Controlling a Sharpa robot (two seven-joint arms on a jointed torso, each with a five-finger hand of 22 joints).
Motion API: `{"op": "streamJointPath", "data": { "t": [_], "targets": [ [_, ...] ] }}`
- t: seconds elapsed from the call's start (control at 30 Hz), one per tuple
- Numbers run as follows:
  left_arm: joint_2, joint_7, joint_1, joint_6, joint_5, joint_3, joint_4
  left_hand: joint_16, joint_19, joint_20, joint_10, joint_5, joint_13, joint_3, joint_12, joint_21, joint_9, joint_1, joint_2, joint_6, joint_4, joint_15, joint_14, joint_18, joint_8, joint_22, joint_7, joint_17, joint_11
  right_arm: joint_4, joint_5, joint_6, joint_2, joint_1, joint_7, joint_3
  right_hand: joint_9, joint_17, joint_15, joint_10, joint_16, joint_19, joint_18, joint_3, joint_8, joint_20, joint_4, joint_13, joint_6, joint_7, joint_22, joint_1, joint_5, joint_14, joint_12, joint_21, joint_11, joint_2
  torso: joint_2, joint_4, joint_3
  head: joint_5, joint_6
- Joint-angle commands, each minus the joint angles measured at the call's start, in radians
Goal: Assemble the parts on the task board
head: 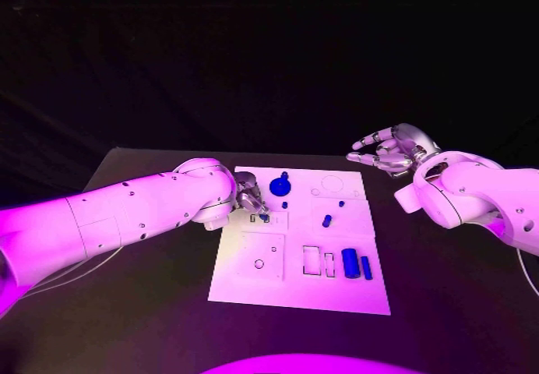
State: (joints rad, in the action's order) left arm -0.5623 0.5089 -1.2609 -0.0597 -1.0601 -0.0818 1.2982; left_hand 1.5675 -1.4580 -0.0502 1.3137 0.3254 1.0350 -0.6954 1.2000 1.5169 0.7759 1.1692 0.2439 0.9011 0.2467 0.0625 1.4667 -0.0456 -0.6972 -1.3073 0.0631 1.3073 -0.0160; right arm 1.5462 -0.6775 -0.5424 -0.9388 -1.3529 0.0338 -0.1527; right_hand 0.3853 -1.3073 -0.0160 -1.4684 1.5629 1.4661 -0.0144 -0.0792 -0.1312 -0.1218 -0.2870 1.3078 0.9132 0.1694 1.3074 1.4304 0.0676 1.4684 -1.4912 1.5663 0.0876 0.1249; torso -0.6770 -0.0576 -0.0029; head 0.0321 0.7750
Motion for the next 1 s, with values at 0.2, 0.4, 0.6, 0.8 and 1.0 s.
{"op": "streamJointPath", "data": {
  "t": [0.2,0.4,0.6,0.8,1.0],
  "targets": [
    [0.005,0.002,0.003,-0.016,-0.002,-0.001,0.002,0.003,-0.013,0.002,0.008,0.006,0.003,-0.229,0.006,0.006,-0.001,-0.004,-0.004,0.01,-0.232,0.004,0.104,0.014,0.003,-0.126,-0.001,0.263,0.003,0.0,0.009,0.017,0.001,0.001,-0.008,0.0,0.0,-0.221,0.007,-0.035,-0.005,0.105,0.014,0.008,-0.006,0.007,0.0,0.192,-0.004,-0.005,0.263,-0.008,-0.006,0.092,0.001,0.005,-0.006,-0.001,0.0,0.0003,0.0,0.0,0.002],
    [0.008,0.001,0.003,-0.012,-0.003,-0.002,0.001,0.003,-0.014,0.003,0.009,0.007,0.003,-0.229,0.006,0.007,-0.001,-0.004,-0.004,0.011,-0.232,0.005,0.104,0.014,0.003,-0.128,-0.001,0.263,0.003,-0.001,0.017,0.019,0.002,0.001,-0.007,0.0,0.0,-0.221,0.007,-0.036,-0.005,0.105,0.014,0.009,-0.006,0.007,0.0,0.193,-0.005,-0.005,0.263,-0.009,-0.006,0.092,0.0,0.005,-0.006,-0.001,0.0,-0.0002,-0.0004,0.001,0.004],
    [0.011,0.0,0.005,-0.008,-0.006,-0.002,0.001,0.003,-0.014,0.003,0.009,0.007,0.003,-0.229,0.006,0.007,-0.001,-0.004,-0.004,0.011,-0.232,0.005,0.104,0.014,0.003,-0.128,-0.001,0.263,0.003,-0.001,0.019,0.02,0.002,0.001,-0.007,0.0,0.0,-0.221,0.007,-0.036,-0.005,0.105,0.014,0.009,-0.006,0.007,0.0,0.193,-0.005,-0.005,0.263,-0.009,-0.006,0.092,0.0,0.005,-0.006,-0.001,0.0,0.0001,0.0,0.001,0.006],
    [0.012,0.0,0.007,-0.013,-0.01,-0.003,0.001,0.003,-0.014,0.003,0.01,0.009,0.006,-0.228,0.007,0.007,0.0,-0.005,-0.003,0.012,-0.233,0.005,0.104,0.014,0.003,-0.127,-0.002,0.263,0.002,-0.001,0.019,0.021,0.002,0.001,-0.007,0.0,0.0,-0.221,0.007,-0.036,-0.005,0.105,0.014,0.009,-0.006,0.007,0.0,0.193,-0.005,-0.005,0.263,-0.009,-0.006,0.092,0.0,0.005,-0.006,-0.001,0.0,0.0002,0.0004,0.001,0.008],
    [0.013,0.0,0.007,-0.021,-0.017,-0.003,0.001,0.003,-0.014,0.003,0.01,0.009,0.006,-0.228,0.007,0.007,0.0,-0.005,-0.003,0.012,-0.233,0.005,0.104,0.014,0.003,-0.127,-0.002,0.263,0.002,-0.002,0.02,0.021,0.003,0.001,-0.008,0.0,0.0,-0.221,0.007,-0.036,-0.005,0.105,0.014,0.009,-0.006,0.007,0.0,0.193,-0.005,-0.005,0.263,-0.009,-0.006,0.092,0.0,0.005,-0.006,-0.001,0.0,0.0003,0.0009,0.002,0.009]
  ]
}}
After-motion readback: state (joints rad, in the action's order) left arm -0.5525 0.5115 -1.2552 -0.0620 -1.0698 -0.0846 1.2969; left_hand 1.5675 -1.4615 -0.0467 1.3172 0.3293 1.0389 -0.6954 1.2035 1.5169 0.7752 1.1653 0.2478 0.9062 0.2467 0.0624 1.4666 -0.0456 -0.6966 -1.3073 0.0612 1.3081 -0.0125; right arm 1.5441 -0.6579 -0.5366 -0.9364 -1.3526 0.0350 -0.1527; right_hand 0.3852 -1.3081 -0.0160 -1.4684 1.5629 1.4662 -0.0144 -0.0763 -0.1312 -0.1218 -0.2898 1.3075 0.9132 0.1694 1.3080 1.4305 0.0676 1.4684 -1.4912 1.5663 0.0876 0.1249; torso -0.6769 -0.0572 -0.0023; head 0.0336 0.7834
